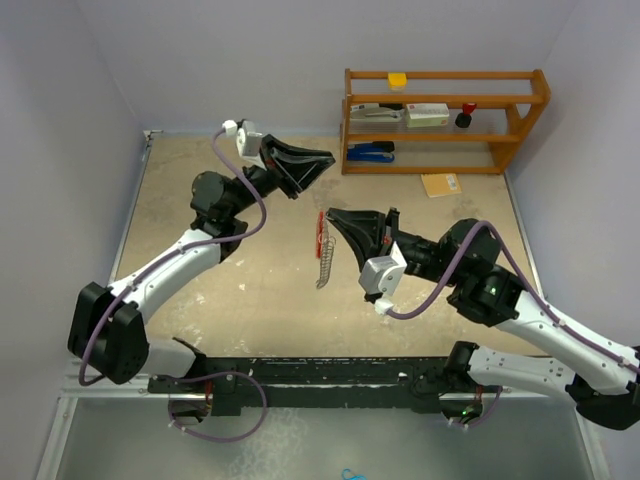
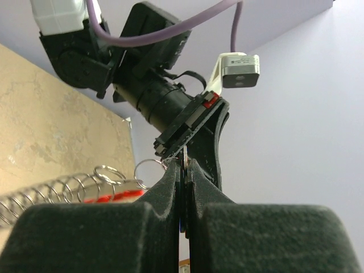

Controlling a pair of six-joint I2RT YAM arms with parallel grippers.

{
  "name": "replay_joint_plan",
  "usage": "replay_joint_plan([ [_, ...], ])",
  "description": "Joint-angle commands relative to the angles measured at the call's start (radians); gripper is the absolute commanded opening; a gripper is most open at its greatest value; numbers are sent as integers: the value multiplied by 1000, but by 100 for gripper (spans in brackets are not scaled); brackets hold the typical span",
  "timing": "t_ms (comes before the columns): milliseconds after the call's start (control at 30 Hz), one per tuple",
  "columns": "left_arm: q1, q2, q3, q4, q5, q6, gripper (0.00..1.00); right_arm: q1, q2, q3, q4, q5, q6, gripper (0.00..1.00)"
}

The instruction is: Remove the keys from the keyring

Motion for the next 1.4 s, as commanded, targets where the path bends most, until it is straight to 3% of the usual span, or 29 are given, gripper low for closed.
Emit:
replay_joint_plan([
  [0, 2, 37, -13, 310, 94, -116, 14, 0, -29, -6, 105, 1, 17, 0],
  [233, 11, 106, -67, 704, 114, -320, 17, 0, -43, -23, 114, 3, 25, 0],
  [367, 13, 164, -36, 831, 155, -435, 20, 0, -50, -26, 111, 3, 25, 0],
  [600, 12, 205, -15, 844, 215, -470, 21, 0, -56, -31, 120, -6, 33, 0],
  [1033, -25, 142, -17, 844, 338, -444, 22, 0, -52, -29, 136, -9, 37, 0],
  [1367, -48, 114, -13, 842, 340, -460, 25, 0, -50, -26, 137, -18, 38, 0],
])
